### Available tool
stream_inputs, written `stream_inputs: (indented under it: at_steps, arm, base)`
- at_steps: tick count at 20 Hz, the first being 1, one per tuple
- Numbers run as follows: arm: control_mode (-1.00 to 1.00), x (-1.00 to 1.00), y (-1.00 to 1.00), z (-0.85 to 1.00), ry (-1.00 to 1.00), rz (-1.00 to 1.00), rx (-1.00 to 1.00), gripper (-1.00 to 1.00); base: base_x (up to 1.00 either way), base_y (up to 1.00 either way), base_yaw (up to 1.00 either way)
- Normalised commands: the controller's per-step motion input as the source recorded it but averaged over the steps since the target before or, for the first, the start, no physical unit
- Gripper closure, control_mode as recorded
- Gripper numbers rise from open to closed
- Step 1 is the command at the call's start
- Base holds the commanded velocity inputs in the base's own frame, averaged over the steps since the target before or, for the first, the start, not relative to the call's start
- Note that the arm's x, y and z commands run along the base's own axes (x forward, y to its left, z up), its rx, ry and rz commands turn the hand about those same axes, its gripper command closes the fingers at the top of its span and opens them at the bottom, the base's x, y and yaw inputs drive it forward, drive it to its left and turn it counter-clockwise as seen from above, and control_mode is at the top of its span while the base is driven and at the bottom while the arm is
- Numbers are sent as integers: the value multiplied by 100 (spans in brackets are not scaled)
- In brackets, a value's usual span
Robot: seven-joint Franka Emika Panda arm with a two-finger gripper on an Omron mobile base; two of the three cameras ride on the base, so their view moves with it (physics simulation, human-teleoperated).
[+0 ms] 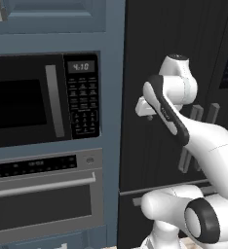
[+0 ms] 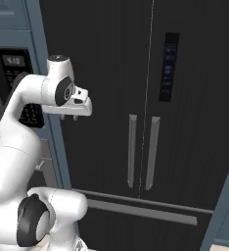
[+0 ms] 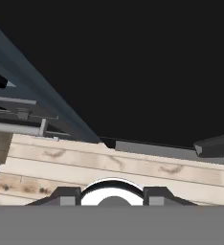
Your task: Take the fish from the oven and place it on the plate on the counter.
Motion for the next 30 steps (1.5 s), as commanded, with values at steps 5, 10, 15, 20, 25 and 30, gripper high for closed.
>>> stream_inputs:
  at_steps: [5, 10, 15, 20, 25, 30]
  arm:
    - [-100, -10, 24, 0, 0, 1, -6, -100]
    - [-100, -26, 71, -7, -3, 5, -21, -100]
    - [-100, -20, 67, -9, -1, 5, -19, -100]
    - [-100, -14, 64, -14, 0, 4, -16, -100]
    - [-100, -1, 70, -21, 0, 4, -16, -100]
    - [-100, -5, 66, -26, 0, 4, -16, -100]
  base:
    - [0, 0, 0]
    - [0, 0, 0]
    - [0, 0, 0]
    - [0, 0, 0]
    - [0, 0, 0]
    - [0, 0, 0]
